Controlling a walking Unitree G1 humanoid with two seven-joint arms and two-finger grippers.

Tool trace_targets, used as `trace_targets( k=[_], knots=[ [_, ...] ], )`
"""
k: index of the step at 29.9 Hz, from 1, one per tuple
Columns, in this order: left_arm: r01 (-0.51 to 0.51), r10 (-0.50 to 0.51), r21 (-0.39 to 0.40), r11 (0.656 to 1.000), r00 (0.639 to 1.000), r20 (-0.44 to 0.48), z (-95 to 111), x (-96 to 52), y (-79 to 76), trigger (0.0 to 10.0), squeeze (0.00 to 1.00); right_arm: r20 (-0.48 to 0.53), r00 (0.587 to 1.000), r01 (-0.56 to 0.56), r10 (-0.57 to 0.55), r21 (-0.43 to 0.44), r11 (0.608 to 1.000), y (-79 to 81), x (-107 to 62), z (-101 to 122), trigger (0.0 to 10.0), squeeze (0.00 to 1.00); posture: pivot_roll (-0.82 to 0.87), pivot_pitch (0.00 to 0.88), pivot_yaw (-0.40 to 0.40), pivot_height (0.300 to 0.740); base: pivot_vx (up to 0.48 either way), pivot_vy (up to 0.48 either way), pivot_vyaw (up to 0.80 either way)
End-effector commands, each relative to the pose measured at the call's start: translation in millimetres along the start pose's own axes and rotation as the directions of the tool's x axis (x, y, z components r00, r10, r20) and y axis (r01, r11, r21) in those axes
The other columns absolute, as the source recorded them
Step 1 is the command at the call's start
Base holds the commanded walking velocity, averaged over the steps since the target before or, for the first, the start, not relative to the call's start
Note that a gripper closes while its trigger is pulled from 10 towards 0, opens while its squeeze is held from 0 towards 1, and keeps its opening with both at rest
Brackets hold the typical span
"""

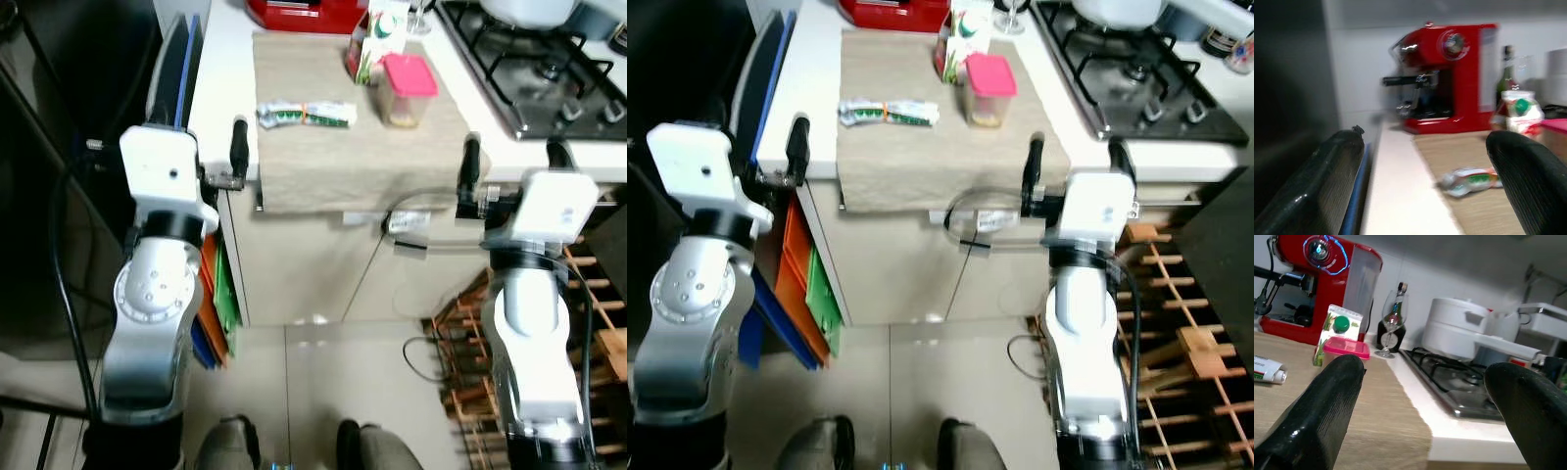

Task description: Restocking fridge

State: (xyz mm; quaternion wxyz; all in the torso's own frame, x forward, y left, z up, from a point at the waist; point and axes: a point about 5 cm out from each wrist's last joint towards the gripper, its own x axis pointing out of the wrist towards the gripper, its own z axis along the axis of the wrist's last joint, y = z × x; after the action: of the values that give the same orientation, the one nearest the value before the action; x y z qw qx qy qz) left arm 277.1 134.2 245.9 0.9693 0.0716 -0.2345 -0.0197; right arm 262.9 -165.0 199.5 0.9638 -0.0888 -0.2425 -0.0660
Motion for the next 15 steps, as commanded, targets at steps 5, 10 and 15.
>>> trace_targets(
  k=[5,10,15],
  knots=[
    [0.063,-0.063,-0.023,0.998,0.998,0.014,-1.2,16.3,-24.2,10.0,0.0,0.104,0.995,-0.001,-0.001,0.027,1.0,3.2,23.7,23.7,10.0,0.0,-0.09,0.065,-0.018,0.732,0.372,0.0,0.0],
    [0.053,-0.052,-0.013,0.999,0.997,0.048,3.2,27.3,-29.5,10.0,0.0,0.108,0.994,-0.014,0.01,0.042,0.999,4.6,32.9,25.1,10.0,0.0,-0.09,0.056,-0.018,0.732,0.48,0.0,0.0],
    [0.039,-0.038,-0.021,0.999,0.998,0.054,2.6,32.7,-30.2,10.0,0.0,0.097,0.995,-0.043,0.037,0.058,0.997,8.8,39.9,23.3,10.0,0.0,-0.1,0.055,-0.016,0.732,0.48,0.0,0.0]
  ],
)
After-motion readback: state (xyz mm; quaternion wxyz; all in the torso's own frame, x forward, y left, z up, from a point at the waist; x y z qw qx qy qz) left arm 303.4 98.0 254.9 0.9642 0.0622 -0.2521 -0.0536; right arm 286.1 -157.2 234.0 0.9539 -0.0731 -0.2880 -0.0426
